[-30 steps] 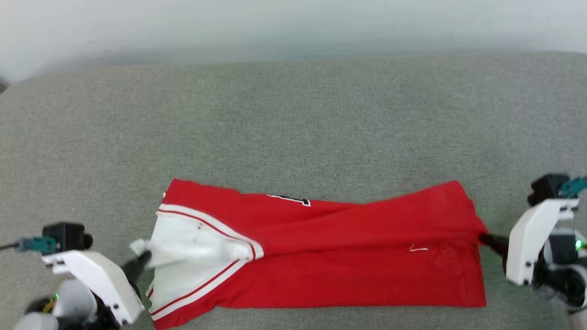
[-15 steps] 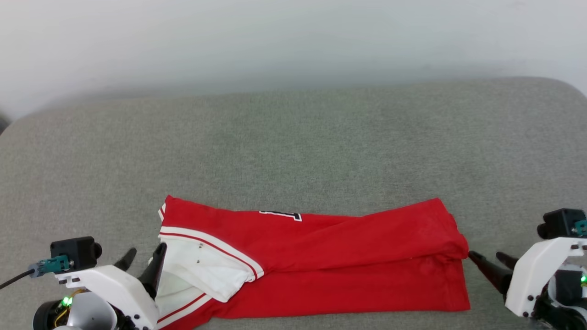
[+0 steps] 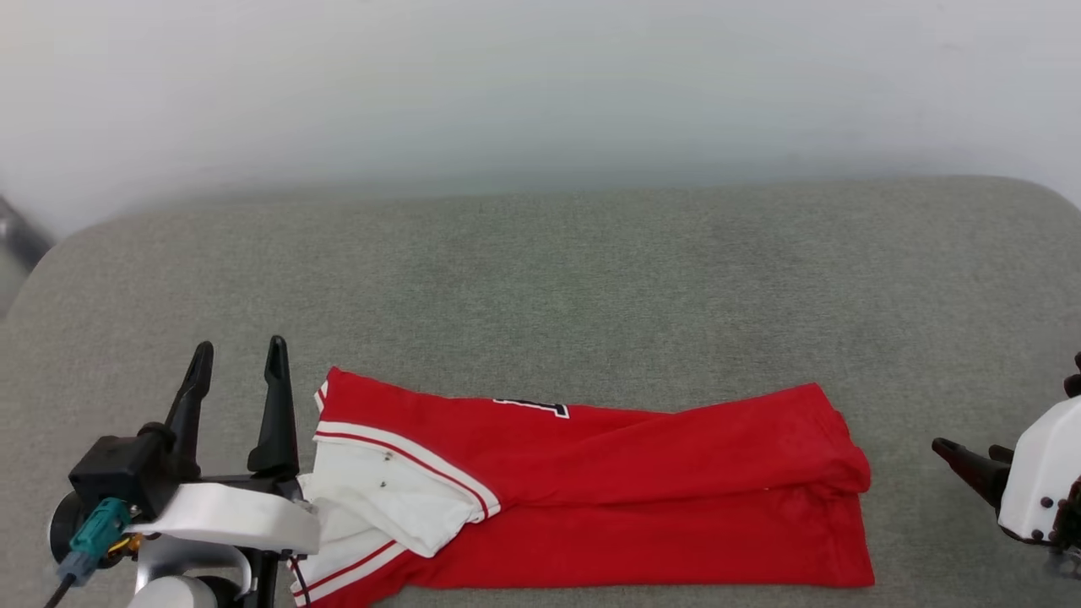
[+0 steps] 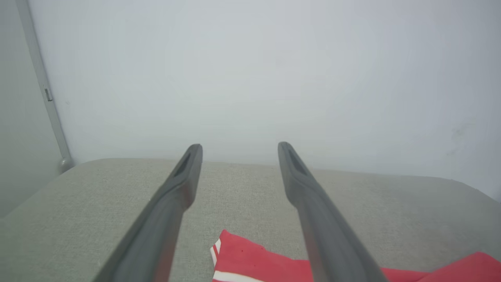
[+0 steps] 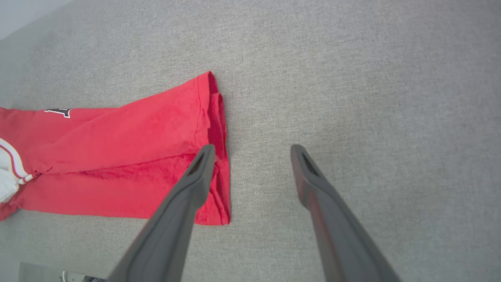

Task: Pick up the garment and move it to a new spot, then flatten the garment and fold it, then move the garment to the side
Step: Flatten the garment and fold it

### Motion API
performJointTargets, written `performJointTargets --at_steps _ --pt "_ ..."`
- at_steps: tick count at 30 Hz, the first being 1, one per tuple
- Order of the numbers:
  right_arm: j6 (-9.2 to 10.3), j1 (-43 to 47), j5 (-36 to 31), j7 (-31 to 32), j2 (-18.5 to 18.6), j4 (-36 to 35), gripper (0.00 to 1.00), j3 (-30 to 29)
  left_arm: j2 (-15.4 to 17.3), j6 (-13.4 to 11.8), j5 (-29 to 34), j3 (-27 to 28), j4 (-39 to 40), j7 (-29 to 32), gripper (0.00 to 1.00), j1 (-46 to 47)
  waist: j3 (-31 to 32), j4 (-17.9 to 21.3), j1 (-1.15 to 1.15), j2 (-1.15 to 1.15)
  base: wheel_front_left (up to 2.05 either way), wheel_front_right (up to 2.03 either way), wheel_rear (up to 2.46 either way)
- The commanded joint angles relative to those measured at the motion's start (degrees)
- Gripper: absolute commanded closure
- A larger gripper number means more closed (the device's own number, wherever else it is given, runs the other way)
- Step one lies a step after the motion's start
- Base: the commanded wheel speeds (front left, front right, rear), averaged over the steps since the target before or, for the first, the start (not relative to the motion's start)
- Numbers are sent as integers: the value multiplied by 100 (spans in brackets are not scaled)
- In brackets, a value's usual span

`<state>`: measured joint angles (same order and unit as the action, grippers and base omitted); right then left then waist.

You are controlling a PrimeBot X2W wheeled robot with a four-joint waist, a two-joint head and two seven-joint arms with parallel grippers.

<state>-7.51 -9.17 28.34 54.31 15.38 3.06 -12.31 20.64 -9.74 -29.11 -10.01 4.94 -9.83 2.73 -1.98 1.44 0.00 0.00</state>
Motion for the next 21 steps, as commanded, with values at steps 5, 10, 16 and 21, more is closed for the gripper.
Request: performJointTargets --at_steps 5,10,16,21 --pt "4 -320 -183 370 -163 332 0 -151 -102 -37 291 -161 70 -280 0 185 -326 -399 0 0 0 0 0" --pt "4 -485 -256 518 -240 710 0 -202 -195 -19 410 -304 97 -340 0 273 -582 -641 0 0 0 0 0" --pt "5 -553 -310 751 -312 1319 0 -82 -279 -9 392 -362 24 -363 0 374 -836 -849 0 0 0 0 0" --pt "5 -412 -253 961 -445 1751 7 172 -270 8 395 -382 -33 -389 0 411 -907 -863 0 0 0 0 0"
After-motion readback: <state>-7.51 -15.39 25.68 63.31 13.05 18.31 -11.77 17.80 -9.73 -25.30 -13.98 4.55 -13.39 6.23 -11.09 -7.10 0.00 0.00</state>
